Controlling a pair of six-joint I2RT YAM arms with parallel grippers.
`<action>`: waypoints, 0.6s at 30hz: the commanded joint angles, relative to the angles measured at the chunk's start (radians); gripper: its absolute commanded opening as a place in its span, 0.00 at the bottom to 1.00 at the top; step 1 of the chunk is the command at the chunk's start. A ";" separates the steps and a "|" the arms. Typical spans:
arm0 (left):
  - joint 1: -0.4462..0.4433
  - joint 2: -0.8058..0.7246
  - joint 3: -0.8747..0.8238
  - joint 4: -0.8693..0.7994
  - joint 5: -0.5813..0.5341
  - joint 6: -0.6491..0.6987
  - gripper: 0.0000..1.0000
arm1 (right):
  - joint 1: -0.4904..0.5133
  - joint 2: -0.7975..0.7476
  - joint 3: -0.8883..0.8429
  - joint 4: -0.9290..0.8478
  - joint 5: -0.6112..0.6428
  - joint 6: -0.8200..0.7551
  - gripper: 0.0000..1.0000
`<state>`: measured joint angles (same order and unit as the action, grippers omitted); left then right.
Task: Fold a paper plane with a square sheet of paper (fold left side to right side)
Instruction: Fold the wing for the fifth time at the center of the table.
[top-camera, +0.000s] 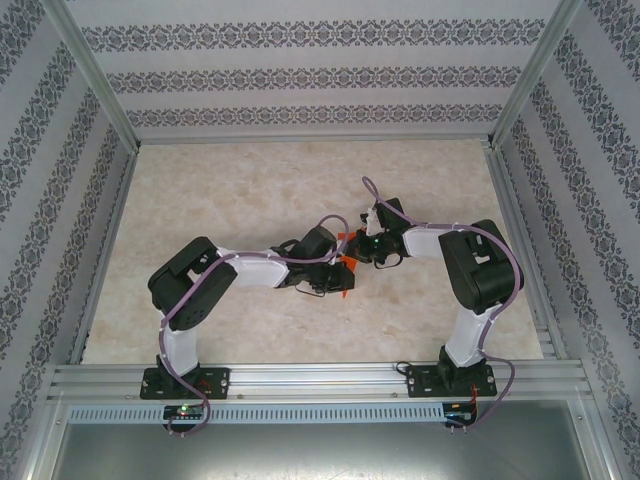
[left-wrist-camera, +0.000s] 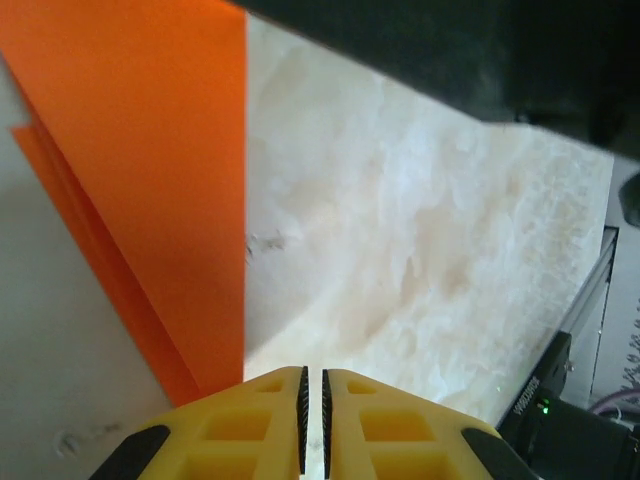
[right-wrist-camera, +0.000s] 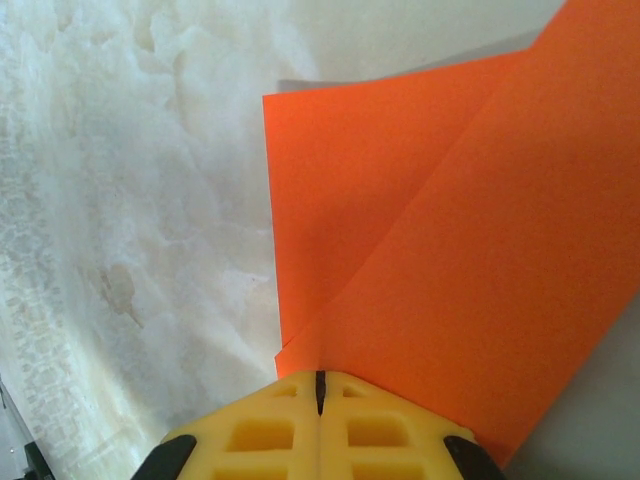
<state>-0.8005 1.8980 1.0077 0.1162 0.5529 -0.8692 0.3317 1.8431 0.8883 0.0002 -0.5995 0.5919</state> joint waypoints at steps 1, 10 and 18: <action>-0.018 -0.033 -0.013 -0.021 0.035 -0.003 0.16 | 0.003 0.041 0.004 -0.045 0.076 -0.034 0.03; -0.022 -0.001 -0.003 -0.055 -0.004 -0.005 0.16 | 0.007 0.035 0.007 -0.066 0.086 -0.045 0.03; -0.022 0.016 -0.021 -0.039 -0.024 -0.016 0.15 | 0.013 0.024 0.015 -0.099 0.112 -0.066 0.03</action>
<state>-0.8062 1.8980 1.0054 0.0929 0.5518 -0.8726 0.3386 1.8431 0.9035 -0.0280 -0.5800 0.5610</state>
